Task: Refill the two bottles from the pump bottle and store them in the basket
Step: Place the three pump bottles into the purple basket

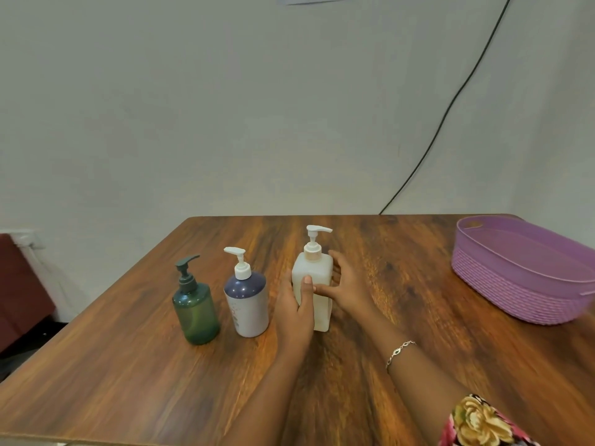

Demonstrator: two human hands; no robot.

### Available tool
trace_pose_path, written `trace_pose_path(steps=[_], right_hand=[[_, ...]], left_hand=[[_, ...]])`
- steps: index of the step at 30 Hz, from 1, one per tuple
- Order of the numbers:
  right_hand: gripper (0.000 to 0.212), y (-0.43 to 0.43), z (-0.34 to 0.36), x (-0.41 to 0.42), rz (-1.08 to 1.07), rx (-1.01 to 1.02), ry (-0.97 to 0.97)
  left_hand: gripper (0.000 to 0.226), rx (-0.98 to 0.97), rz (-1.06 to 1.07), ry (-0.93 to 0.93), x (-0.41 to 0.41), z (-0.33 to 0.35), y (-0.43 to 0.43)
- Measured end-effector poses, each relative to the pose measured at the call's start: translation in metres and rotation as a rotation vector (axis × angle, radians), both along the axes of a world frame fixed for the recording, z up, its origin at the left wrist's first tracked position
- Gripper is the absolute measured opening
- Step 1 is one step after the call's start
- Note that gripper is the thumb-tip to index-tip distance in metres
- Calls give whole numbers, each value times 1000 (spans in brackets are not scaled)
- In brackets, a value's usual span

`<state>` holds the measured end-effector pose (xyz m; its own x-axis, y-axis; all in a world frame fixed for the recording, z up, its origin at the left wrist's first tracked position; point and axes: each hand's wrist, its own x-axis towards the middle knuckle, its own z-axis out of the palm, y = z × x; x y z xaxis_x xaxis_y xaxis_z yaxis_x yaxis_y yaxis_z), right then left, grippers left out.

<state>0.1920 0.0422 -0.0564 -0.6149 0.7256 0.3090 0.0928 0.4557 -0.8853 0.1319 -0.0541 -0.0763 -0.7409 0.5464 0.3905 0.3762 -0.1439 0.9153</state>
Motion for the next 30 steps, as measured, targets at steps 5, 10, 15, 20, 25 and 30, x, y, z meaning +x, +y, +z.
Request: trace_pose_path(steps=[5,10,15,20,25,30], right_hand=[[72,4,4,3,-38,-7,35],[68,17,24,14,-99,18,65],[65,39,47,32,-170,-2,113],[59,74,56,46,-256,-21,128],[60,109,64,54,-328,-33,112],[56,144,80,58,-412,20,37]], left_hand=[[31,-7,-15,2,5,9,1],[24,-46,-85,52,9,30,12],[80,8,-168,78,15,39,46],[71,17,-288,74,24,48,89],[65,27,-380,59,27,51,130],[70,44,-440,44,27,59,177]])
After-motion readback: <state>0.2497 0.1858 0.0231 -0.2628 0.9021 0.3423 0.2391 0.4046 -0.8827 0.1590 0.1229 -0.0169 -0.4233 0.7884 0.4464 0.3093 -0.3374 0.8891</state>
